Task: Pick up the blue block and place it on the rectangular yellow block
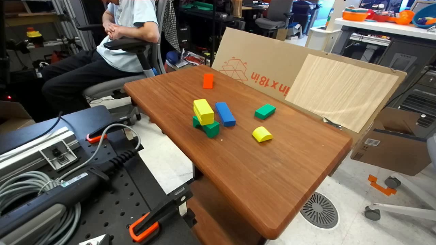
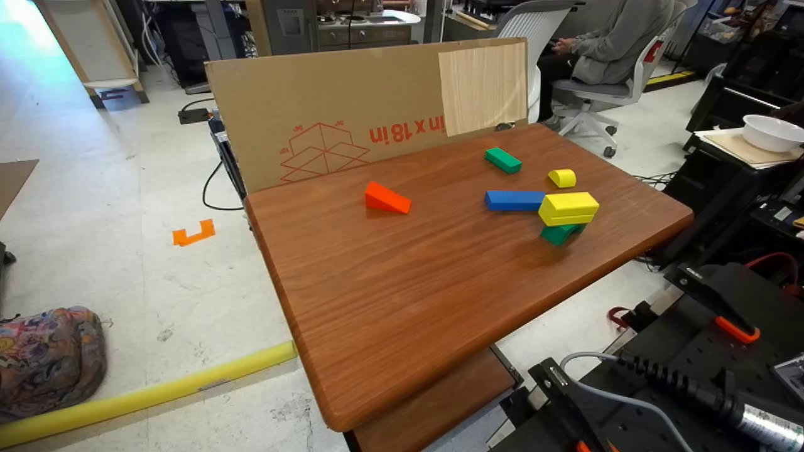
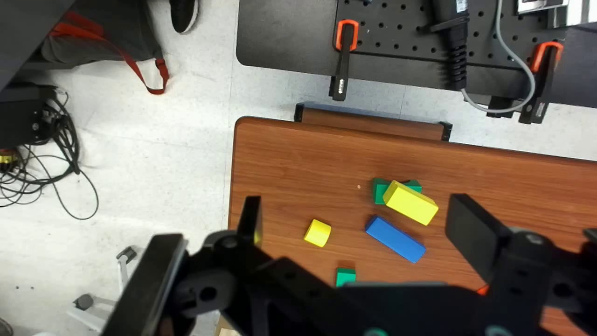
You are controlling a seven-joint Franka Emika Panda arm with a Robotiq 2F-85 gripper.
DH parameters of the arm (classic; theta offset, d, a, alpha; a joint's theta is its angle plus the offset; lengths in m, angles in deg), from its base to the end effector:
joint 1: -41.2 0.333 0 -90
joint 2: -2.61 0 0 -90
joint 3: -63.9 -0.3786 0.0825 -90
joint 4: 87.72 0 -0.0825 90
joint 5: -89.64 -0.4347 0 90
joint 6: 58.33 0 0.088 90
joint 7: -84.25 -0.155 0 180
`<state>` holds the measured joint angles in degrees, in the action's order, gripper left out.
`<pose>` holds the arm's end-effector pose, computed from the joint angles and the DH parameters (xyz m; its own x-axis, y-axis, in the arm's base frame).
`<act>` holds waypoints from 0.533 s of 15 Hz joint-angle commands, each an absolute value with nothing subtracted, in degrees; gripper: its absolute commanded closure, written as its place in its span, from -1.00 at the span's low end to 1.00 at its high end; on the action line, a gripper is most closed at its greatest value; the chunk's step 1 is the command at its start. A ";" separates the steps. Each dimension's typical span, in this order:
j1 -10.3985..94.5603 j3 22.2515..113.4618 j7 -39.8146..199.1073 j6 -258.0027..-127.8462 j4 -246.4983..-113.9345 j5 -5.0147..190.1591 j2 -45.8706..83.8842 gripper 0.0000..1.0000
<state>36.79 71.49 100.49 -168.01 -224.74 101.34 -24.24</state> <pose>0.4127 -0.1146 0.4789 0.9867 0.1545 -0.0507 0.1597 -0.9796 0.1220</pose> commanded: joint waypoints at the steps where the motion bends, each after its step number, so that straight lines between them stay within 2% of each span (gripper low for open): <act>1: 36.91 71.56 100.46 -167.87 -224.64 101.35 -24.23 -1.00; 8: 38.11 70.69 99.92 -178.04 -224.56 101.20 -16.17 -1.00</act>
